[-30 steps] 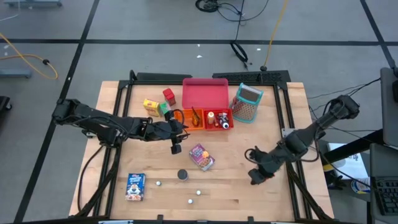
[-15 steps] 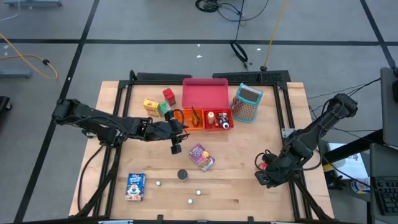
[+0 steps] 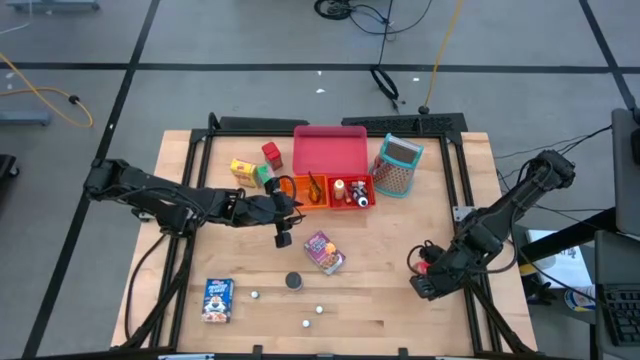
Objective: Pick & Place Kitchen Items
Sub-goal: Put the red cereal box into the pink bin
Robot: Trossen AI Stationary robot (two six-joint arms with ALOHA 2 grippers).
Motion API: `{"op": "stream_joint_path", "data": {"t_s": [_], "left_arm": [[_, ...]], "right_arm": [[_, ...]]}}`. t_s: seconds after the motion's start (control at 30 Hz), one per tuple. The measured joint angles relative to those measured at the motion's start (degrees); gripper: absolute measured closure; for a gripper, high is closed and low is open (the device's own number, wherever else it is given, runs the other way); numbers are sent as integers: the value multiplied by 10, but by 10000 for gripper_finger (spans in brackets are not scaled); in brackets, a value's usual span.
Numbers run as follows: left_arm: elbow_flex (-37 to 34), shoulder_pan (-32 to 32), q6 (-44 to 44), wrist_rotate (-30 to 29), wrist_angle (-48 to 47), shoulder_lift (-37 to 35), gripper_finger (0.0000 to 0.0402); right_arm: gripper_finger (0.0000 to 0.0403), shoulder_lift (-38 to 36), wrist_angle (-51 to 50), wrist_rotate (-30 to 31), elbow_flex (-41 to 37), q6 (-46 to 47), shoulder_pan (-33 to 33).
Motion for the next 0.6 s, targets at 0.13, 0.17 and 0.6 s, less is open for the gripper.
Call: {"op": "stream_joint_path", "data": {"t_s": [0.13,0.17,0.6], "left_arm": [[0,0,0,0,0,0,252],[0,0,0,0,0,0,252],[0,0,2,0,0,0,252]], "right_arm": [[273,0,5,0,-5,-21,0],[273,0,17,0,-8,-34,0],[271,0,249,-15,-141,-10,0]]}}
